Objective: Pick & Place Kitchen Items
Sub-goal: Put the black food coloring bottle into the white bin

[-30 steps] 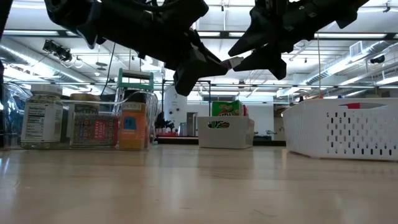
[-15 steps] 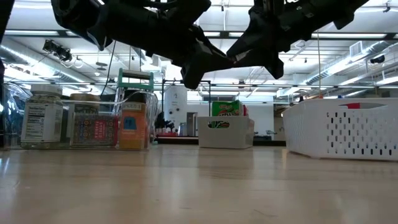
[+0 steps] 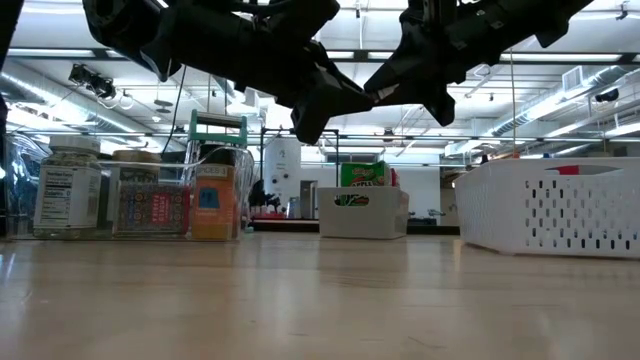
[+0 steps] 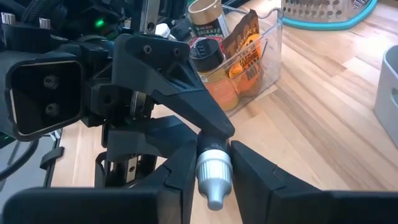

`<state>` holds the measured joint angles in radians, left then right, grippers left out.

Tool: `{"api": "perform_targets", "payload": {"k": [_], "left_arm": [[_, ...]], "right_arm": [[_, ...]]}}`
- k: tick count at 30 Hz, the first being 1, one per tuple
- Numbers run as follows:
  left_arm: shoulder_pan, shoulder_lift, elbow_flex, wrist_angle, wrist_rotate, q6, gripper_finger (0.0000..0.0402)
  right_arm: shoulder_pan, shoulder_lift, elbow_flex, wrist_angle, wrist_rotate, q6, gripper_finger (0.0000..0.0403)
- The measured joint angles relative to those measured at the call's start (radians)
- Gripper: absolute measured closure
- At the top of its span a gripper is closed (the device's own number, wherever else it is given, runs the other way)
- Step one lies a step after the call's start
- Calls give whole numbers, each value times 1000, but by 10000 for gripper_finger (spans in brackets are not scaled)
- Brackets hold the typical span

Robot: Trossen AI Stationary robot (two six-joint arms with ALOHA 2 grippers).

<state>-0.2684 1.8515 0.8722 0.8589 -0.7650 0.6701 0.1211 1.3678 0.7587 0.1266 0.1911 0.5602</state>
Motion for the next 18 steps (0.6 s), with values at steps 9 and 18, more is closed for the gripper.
{"api": "perform_targets", "payload": {"k": [9,18], "left_arm": [[0,0,1,-1,10,-65,302],[0,0,0,-7,-24,-91,245]], "right_arm": [[0,-18,2,-40,-42,-18,310],[-1,-59,1,-106,-5,-47,311]]}}
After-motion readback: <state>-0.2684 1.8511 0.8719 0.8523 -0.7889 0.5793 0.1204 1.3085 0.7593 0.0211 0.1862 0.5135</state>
